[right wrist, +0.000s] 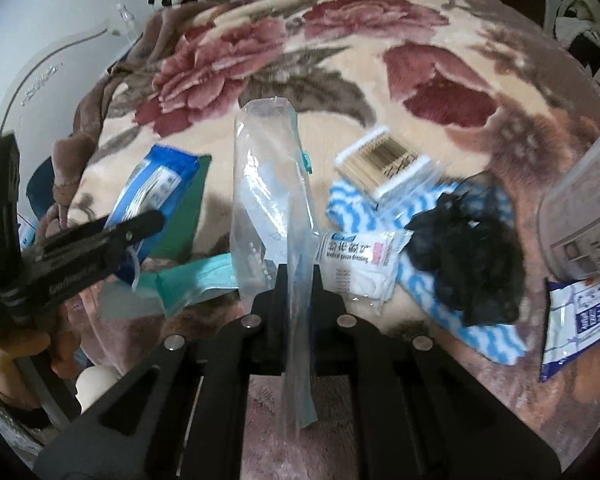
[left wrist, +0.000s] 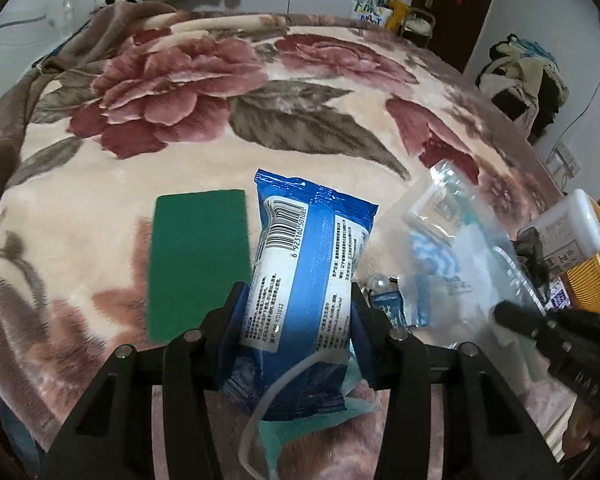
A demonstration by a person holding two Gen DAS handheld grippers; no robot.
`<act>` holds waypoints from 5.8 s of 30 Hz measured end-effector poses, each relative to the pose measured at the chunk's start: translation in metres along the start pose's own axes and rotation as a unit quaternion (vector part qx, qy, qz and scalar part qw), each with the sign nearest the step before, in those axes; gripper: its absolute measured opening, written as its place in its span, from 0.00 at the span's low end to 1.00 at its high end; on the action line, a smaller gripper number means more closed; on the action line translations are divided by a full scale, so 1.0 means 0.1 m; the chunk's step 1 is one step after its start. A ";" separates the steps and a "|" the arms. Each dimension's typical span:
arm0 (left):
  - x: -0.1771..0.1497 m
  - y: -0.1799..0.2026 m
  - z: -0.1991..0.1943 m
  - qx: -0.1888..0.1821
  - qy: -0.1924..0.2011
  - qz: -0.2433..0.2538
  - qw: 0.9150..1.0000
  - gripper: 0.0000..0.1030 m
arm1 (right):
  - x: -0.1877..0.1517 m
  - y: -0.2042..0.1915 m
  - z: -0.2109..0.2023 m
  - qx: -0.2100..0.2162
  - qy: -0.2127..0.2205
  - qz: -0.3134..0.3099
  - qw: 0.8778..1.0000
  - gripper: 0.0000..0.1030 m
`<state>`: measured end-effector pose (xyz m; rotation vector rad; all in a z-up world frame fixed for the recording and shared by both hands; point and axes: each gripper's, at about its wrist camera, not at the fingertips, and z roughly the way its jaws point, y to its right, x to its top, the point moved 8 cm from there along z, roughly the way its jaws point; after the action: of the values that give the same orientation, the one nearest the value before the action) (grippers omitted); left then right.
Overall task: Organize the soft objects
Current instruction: 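Carry the wipe pack and clear bag with both tools over the orange basket, then open both tools to drop the wipe pack and bag into the basket, then move both tools back over the blanket toward the green pad and black puff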
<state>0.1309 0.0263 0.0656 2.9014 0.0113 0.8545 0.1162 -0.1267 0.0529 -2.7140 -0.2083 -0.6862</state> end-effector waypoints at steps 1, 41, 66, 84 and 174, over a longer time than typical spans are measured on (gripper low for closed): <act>-0.01 0.00 -0.04 0.001 0.001 -0.002 1.000 0.48 | 0.01 0.01 -0.06 -0.001 0.005 0.001 1.000 0.07; 0.03 0.23 -0.75 -0.018 0.042 -0.044 0.998 0.49 | 0.22 0.37 -0.79 0.003 0.041 0.033 0.999 0.07; 0.68 2.24 -0.74 -0.113 0.035 0.040 0.992 0.49 | 0.46 1.99 -1.96 -0.050 0.125 0.124 0.983 0.07; 0.54 4.68 -0.50 -0.220 -0.006 0.163 0.962 0.49 | 0.03 3.56 -2.66 -0.139 0.158 0.243 0.947 0.07; 0.17 0.32 -0.28 -0.061 -0.001 -0.049 0.997 0.99 | 0.27 0.89 -0.65 -0.104 0.008 0.043 0.994 1.00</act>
<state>0.1290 -0.0012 0.1020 2.7641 0.0961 0.8068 0.1308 -0.2309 0.0943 -2.8935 -0.0166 -0.7408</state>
